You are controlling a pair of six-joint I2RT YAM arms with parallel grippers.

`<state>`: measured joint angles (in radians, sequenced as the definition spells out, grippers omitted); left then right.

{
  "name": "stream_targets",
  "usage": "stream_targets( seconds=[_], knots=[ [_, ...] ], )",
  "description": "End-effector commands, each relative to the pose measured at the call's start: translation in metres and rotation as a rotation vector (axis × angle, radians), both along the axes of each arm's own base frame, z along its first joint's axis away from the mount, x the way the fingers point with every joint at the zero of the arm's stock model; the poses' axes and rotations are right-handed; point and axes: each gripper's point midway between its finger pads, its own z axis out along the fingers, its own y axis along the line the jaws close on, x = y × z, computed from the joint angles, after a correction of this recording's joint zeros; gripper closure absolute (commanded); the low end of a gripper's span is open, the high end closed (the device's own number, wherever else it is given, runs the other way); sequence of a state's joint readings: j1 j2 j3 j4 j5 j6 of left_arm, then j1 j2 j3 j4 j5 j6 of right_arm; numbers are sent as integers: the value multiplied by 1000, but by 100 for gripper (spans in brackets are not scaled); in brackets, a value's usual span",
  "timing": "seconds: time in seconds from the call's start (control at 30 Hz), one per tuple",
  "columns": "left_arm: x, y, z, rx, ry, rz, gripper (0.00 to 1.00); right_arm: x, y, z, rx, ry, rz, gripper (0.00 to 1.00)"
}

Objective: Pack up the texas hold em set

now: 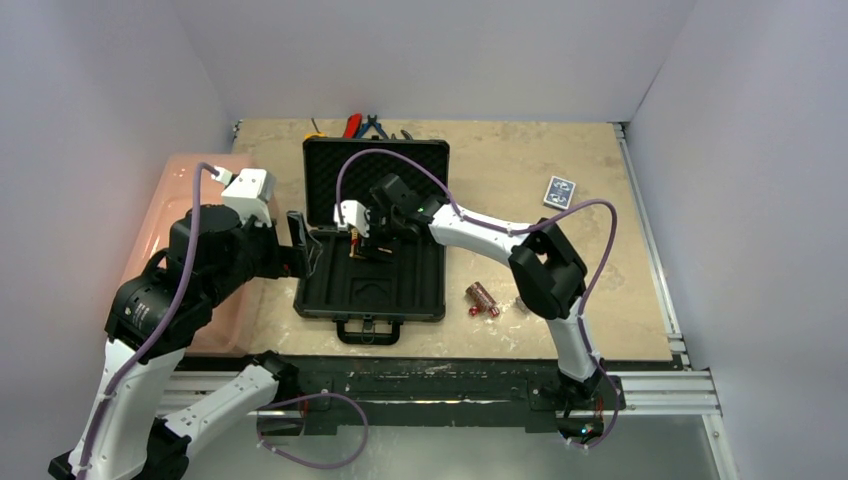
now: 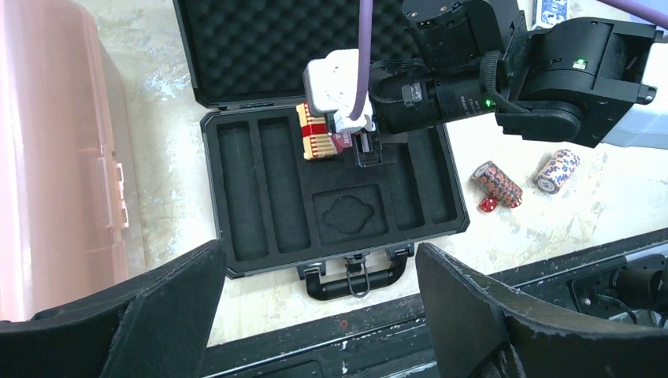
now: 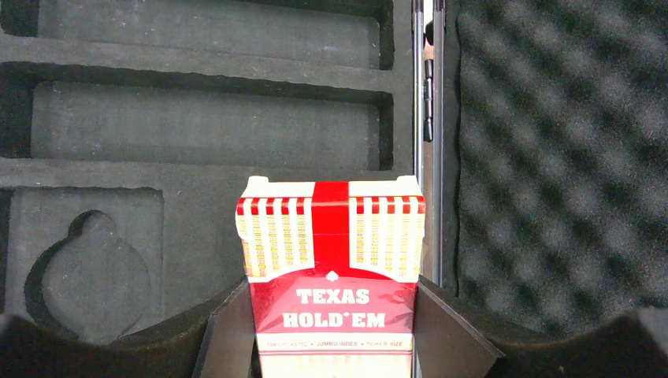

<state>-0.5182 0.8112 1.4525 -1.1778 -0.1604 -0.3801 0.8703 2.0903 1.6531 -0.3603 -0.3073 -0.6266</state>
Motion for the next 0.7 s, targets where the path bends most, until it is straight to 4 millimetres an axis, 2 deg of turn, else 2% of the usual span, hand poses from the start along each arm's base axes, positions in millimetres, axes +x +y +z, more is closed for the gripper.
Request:
stream_targets(
  seconds=[0.0, 0.13, 0.4, 0.5, 0.67],
  knots=[
    [1, 0, 0, -3, -2, 1, 11, 6, -4, 10, -18, -34, -35, 61],
    [3, -2, 1, -6, -8, -4, 11, 9, -6, 16, -35, -33, -55, 62],
    [8, -6, 3, -2, -17, -18, 11, 12, -1, 41, -6, -45, -61, 62],
    [7, -5, 2, -6, -15, -10, 11, 9, 0, 37, -4, -25, -54, 62],
    [4, -4, -1, -9, -8, -5, 11, 4, -1, 19, -24, 8, -48, 62]
  ],
)
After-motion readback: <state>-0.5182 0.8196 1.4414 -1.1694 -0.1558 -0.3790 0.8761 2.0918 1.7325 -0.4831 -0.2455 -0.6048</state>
